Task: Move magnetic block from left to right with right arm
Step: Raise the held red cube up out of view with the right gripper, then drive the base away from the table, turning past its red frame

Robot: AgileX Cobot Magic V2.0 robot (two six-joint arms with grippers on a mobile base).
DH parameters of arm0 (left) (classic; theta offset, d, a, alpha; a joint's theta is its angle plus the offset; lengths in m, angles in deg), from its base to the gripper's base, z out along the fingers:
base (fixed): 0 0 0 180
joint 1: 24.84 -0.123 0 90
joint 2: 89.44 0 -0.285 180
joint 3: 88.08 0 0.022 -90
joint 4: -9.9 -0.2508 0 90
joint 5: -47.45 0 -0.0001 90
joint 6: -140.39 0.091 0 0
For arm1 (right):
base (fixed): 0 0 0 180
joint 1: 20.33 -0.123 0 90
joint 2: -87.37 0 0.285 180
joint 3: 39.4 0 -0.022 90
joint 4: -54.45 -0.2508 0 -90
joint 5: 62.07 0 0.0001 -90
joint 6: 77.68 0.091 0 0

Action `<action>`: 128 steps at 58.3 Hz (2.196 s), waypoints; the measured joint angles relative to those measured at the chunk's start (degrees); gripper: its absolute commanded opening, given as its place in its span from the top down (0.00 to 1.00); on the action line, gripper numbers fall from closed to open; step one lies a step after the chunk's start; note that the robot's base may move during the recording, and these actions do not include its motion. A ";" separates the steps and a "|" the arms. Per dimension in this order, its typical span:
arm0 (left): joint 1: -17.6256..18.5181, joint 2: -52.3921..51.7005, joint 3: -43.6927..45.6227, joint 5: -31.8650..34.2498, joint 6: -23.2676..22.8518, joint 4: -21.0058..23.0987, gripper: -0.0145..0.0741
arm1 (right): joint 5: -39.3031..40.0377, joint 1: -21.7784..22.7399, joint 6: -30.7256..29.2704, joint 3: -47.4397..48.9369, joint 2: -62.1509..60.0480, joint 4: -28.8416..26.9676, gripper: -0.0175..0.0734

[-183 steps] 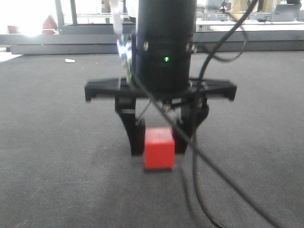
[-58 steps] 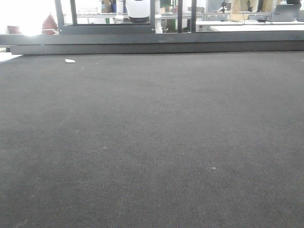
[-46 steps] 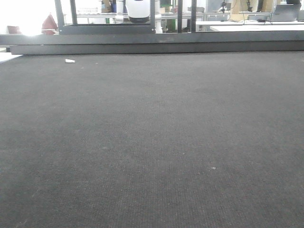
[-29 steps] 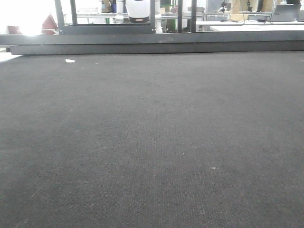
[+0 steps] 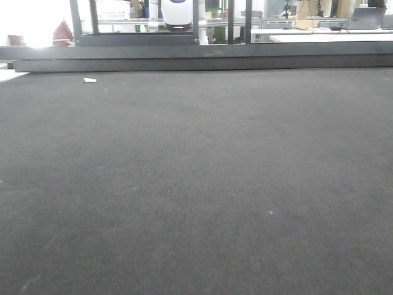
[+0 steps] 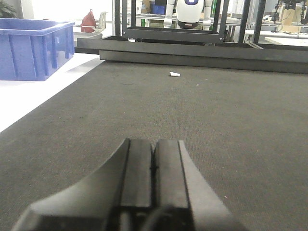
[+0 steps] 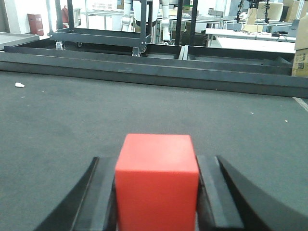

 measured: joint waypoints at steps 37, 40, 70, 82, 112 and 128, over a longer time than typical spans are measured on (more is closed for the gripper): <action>0.00 0.00 0.00 0.00 0.00 0.00 0.97 | 0.00 0.00 0.00 0.00 0.00 0.00 0.53; 0.00 0.00 0.00 0.00 0.00 0.00 0.97 | 0.00 0.00 0.00 0.00 0.00 0.00 0.53; 0.00 0.00 0.00 0.00 0.00 0.00 0.97 | 0.00 0.00 0.00 0.00 0.00 0.00 0.53; 0.00 0.00 0.00 0.00 0.00 0.00 0.97 | 0.00 0.00 0.00 0.00 0.00 0.00 0.53; 0.00 0.00 0.00 0.00 0.00 0.00 0.97 | 0.00 0.00 0.00 0.00 0.00 0.00 0.53; 0.00 0.00 0.00 0.00 0.00 0.00 0.97 | 0.00 0.00 0.00 0.00 0.00 0.00 0.53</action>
